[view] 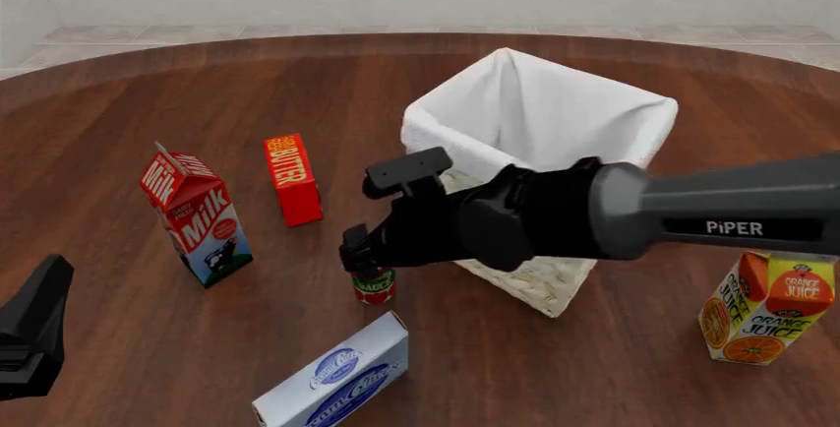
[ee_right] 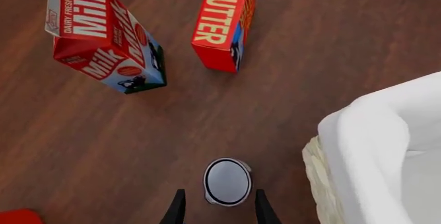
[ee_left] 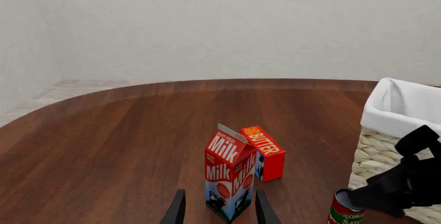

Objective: Pick up the tomato sauce, and put it in the basket.

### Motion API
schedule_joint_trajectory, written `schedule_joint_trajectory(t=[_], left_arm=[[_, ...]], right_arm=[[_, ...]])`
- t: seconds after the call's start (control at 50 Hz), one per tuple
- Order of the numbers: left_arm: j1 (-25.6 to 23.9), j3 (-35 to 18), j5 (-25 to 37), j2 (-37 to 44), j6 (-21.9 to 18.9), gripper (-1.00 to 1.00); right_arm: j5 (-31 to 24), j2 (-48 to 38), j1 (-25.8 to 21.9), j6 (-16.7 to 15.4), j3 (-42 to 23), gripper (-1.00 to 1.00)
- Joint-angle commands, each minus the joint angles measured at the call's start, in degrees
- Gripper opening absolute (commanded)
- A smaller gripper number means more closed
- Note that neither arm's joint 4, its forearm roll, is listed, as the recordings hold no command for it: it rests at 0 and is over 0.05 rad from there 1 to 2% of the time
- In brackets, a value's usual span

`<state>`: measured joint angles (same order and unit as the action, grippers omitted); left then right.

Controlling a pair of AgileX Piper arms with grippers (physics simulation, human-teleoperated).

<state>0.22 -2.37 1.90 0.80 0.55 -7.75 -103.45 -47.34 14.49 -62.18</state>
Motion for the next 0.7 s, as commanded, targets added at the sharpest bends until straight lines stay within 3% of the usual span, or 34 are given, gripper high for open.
schedule_joint_trajectory(t=[0.02, 0.7], left_arm=[[-0.14, 0.88, -0.63, -0.26, -0.16, 1.0], [-0.16, 0.83, -0.95, 0.12, -0.16, 1.0]], right_arm=[[0.15, -2.27, 0.59, 0.05, -1.25, 1.0], [1.34, -7.72, -0.31, 1.86, -3.04, 1.0]])
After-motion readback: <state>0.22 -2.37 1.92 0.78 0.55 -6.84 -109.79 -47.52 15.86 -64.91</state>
